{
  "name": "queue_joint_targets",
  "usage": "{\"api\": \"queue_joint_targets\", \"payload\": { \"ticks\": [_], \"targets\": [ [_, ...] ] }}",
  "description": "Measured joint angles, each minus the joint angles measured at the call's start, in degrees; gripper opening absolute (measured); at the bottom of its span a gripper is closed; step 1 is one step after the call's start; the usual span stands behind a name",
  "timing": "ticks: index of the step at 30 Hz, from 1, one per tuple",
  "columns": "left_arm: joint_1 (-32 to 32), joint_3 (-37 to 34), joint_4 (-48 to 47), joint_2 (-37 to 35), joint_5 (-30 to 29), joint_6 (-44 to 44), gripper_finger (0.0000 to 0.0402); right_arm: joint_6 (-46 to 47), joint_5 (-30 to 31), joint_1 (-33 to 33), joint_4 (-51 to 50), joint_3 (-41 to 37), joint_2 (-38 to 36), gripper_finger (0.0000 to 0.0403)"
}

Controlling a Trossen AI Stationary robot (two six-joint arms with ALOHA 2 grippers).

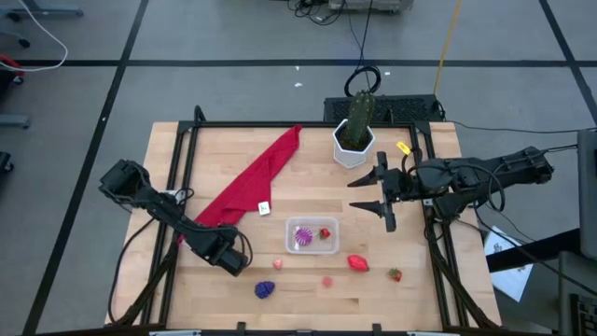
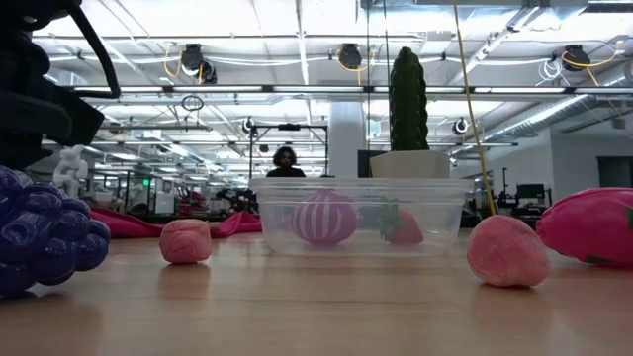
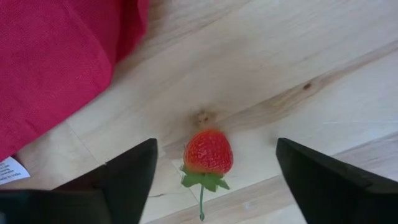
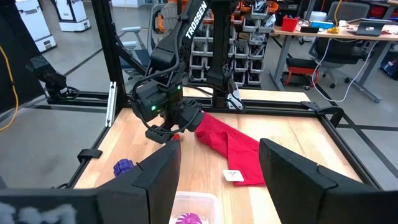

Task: Pick and placing Produce into tupperware
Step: Put the left red strawberry into the transparent bin

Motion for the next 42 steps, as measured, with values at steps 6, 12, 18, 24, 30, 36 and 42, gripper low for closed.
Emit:
{"api": "queue_joint_targets", "payload": {
  "ticks": [6, 12, 18, 24, 30, 36, 42],
  "targets": [
    [0.0, 0.0, 0.0, 0.0, 0.0, 0.0, 0.0249, 0.0, 0.0, 0.0, 0.0, 0.0, 0.0, 0.0208],
    [0.0, 0.0, 0.1, 0.0, 0.3, 0.0, 0.0200, 0.0, 0.0, 0.0, 0.0, 0.0, 0.0, 0.0208],
    [0.0, 0.0, 0.1, 0.0, 0.4, 0.1, 0.0161, 0.0, 0.0, 0.0, 0.0, 0.0, 0.0, 0.0208],
    [0.0, 0.0, 0.1, 0.0, 0.5, 0.1, 0.0131, 0.0, 0.0, 0.0, 0.0, 0.0, 0.0, 0.0208],
    [0.0, 0.0, 0.1, 0.0, 0.5, 0.1, 0.0121, 0.0, 0.0, 0.0, 0.0, 0.0, 0.0, 0.0208],
    [0.0, 0.0, 0.2, 0.0, 0.5, 0.1, 0.0120, 0.0, 0.0, 0.0, 0.0, 0.0, 0.0, 0.0208],
    [0.0, 0.0, 0.2, 0.0, 0.4, 0.4, 0.0120, 0.0, 0.0, 0.0, 0.0, 0.0, 0.0, 0.0208]
  ]
}}
